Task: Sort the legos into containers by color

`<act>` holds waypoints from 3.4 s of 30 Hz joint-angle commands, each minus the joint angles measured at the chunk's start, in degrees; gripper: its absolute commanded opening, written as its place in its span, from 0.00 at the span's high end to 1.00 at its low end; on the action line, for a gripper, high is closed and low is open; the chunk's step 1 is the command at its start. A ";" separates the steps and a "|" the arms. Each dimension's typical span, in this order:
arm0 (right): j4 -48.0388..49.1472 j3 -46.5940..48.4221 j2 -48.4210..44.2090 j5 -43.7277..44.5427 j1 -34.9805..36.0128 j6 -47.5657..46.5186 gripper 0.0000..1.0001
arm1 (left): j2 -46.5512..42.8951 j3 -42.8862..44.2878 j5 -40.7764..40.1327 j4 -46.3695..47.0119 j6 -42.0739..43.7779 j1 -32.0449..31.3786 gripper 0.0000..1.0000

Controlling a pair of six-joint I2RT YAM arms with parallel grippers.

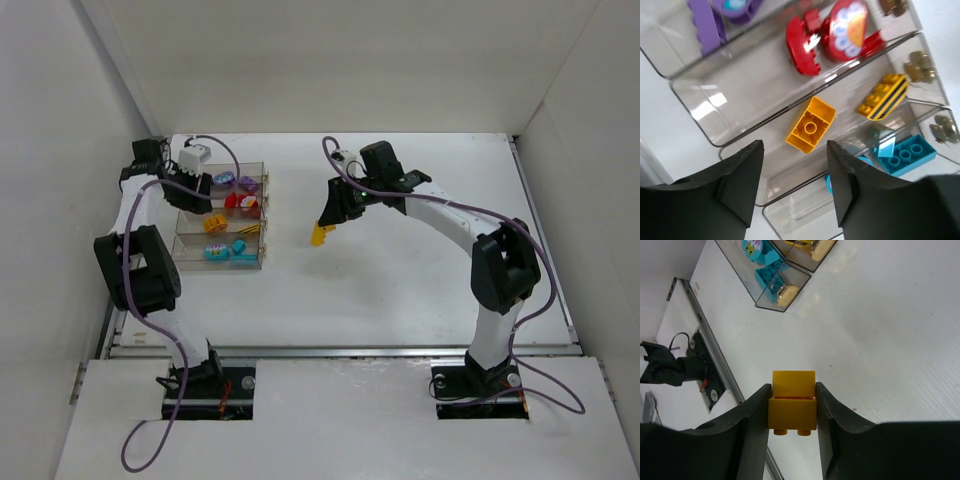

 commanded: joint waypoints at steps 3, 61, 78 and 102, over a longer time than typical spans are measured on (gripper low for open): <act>3.35 2.41 -1.70 0.06 -0.09 5.15 1.00 | -11.20 3.18 7.29 -2.48 9.94 -3.13 0.53; 12.15 7.16 -2.05 2.97 1.76 27.06 0.29 | -19.65 -6.57 1.93 7.89 -1.38 -35.13 1.00; 12.15 3.55 -3.90 2.36 0.71 26.53 0.40 | -20.17 -8.15 0.88 8.42 -1.90 -35.13 1.00; 8.03 -3.48 -8.74 4.10 -2.46 21.62 1.00 | -19.65 -11.65 -7.91 10.44 -6.22 -21.00 1.00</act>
